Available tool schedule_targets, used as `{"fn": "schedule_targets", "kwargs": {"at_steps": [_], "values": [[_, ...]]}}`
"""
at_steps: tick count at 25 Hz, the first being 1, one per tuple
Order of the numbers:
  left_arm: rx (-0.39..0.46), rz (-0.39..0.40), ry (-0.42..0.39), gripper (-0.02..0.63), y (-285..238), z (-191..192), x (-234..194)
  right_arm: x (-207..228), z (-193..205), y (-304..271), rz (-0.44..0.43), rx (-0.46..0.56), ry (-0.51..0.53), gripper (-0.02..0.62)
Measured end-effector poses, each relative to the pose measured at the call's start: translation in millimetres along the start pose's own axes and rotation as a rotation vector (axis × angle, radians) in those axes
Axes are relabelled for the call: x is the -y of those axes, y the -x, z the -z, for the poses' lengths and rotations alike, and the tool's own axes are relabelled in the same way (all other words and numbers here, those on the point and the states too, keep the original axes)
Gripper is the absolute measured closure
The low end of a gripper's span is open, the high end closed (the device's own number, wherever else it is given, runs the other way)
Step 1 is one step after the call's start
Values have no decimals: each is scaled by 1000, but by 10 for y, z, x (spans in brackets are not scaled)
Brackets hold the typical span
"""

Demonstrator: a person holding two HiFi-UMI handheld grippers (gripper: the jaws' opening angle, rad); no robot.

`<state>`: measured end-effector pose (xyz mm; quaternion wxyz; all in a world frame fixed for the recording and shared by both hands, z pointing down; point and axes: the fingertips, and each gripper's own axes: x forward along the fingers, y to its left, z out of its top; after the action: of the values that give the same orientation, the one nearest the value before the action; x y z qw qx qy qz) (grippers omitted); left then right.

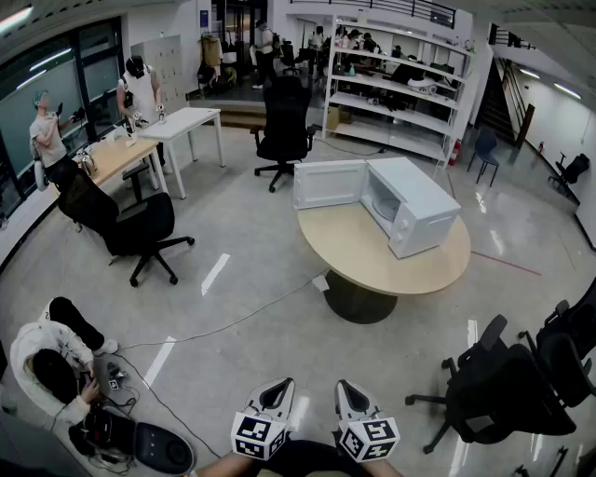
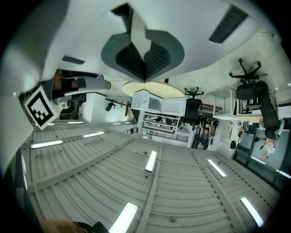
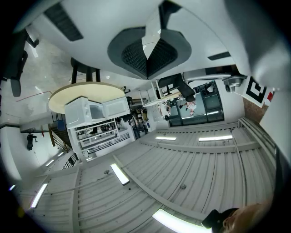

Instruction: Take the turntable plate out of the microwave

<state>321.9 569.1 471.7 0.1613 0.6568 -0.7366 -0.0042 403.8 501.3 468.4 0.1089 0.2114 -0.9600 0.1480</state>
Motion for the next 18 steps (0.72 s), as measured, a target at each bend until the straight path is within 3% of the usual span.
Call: {"fn": "schedule_targets", "kwargs": {"at_steps": [11,18], "values": [[-60,-5,44,560,-338,8,-681,-2,30,-746,24,-60,-37,578],[-49,5,53,560,-707,-281,-1234,6,-238,-1397,39,-69,-23,578]]}}
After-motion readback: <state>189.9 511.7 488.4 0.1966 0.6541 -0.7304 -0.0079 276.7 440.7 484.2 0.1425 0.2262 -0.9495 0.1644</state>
